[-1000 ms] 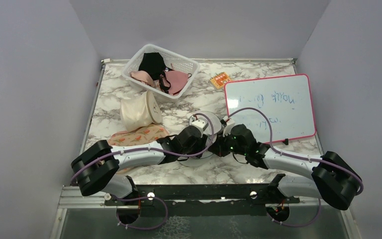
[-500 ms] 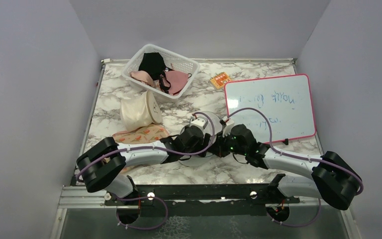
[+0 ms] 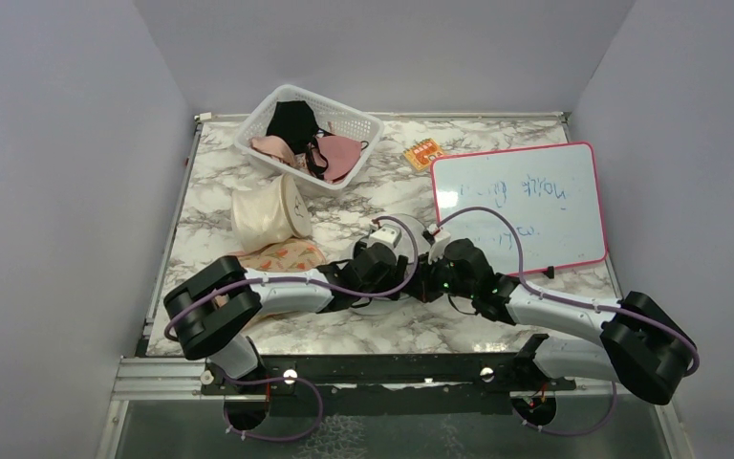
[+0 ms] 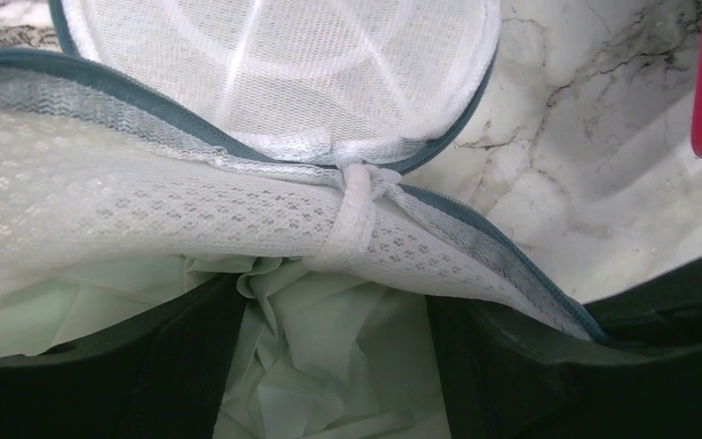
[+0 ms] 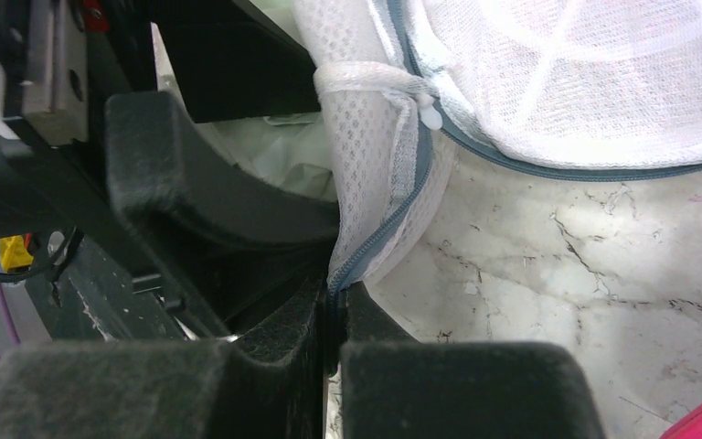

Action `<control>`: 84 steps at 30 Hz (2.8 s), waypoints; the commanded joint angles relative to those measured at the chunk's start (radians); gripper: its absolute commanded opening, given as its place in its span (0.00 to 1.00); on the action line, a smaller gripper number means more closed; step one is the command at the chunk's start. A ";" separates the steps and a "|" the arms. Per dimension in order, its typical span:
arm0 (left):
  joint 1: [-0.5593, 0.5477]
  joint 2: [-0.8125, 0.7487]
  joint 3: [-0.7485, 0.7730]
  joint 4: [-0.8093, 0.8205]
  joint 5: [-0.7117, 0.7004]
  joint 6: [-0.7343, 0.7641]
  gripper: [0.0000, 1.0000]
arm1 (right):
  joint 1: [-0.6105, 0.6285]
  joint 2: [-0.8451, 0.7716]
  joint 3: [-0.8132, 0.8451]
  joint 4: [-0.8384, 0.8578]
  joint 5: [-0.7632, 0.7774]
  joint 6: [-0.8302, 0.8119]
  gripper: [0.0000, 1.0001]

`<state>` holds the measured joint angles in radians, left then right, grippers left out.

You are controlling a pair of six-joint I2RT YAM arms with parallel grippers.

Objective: Unzip the laundry bag and remove the bra
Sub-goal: Pick up the bra from the laundry bag.

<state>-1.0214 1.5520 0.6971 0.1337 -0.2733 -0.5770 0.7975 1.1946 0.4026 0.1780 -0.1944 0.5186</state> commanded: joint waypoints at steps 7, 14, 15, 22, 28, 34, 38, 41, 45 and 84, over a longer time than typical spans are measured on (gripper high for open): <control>-0.005 0.070 0.045 -0.003 -0.048 0.066 0.31 | 0.008 0.012 -0.001 0.035 -0.016 0.008 0.01; -0.005 -0.057 -0.001 0.024 0.015 0.093 0.08 | 0.008 0.002 0.000 0.026 0.001 0.006 0.01; -0.005 -0.083 -0.008 0.025 0.017 0.096 0.04 | 0.008 0.002 0.000 0.027 0.000 0.006 0.01; -0.005 -0.244 -0.042 0.025 0.040 0.117 0.00 | 0.008 0.005 0.003 0.036 -0.004 0.006 0.01; -0.005 -0.348 -0.051 0.005 0.049 0.121 0.00 | 0.008 0.000 0.013 0.023 0.010 0.010 0.01; -0.005 -0.419 -0.058 -0.034 0.053 0.141 0.00 | 0.008 -0.049 0.033 -0.054 0.113 0.050 0.01; -0.005 -0.443 -0.100 -0.010 0.113 0.172 0.00 | 0.008 -0.099 0.055 -0.118 0.182 0.064 0.01; -0.005 -0.473 -0.155 0.085 0.236 0.199 0.00 | 0.008 -0.109 0.066 -0.123 0.182 0.052 0.01; -0.005 -0.517 -0.185 0.169 0.403 0.230 0.00 | 0.008 -0.089 0.089 -0.134 0.170 0.042 0.03; -0.003 -0.726 -0.001 0.216 -0.008 0.202 0.00 | 0.008 -0.057 0.112 -0.112 0.081 -0.010 0.29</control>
<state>-1.0233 0.8364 0.6388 0.3790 -0.2050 -0.3908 0.8013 1.1347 0.4782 0.0597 -0.1020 0.5198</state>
